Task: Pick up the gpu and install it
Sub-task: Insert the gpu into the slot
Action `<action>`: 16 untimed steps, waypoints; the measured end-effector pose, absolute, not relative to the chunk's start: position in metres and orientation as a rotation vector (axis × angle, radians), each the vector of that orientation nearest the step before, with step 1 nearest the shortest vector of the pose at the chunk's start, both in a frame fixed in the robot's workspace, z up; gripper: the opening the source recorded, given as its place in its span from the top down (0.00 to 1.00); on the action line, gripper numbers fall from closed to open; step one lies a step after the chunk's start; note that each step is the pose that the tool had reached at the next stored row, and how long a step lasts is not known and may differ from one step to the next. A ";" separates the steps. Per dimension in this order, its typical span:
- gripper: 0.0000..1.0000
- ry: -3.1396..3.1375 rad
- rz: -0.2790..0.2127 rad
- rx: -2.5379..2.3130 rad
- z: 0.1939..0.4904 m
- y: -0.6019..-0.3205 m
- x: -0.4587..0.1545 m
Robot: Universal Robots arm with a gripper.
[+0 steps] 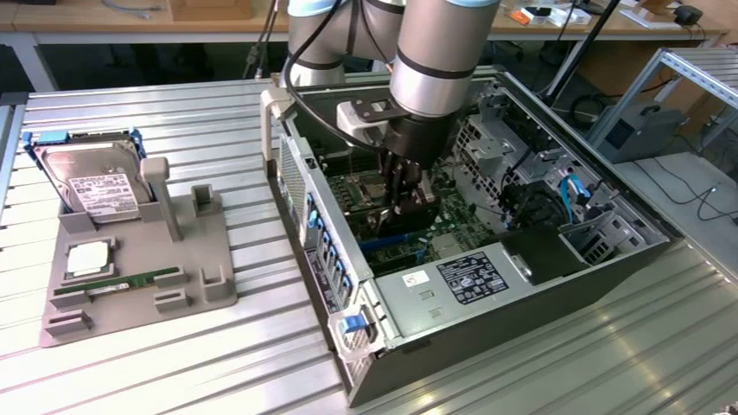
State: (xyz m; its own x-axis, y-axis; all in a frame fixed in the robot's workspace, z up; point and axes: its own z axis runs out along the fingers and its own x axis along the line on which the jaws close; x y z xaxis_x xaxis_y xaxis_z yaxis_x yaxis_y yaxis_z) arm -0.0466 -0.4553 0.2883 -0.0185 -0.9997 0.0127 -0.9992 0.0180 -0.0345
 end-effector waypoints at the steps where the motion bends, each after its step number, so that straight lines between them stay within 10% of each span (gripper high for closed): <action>1: 0.74 2.230 -0.052 -2.190 0.288 -0.455 -0.047; 16: 0.74 2.231 -0.051 -2.189 0.279 -0.453 -0.050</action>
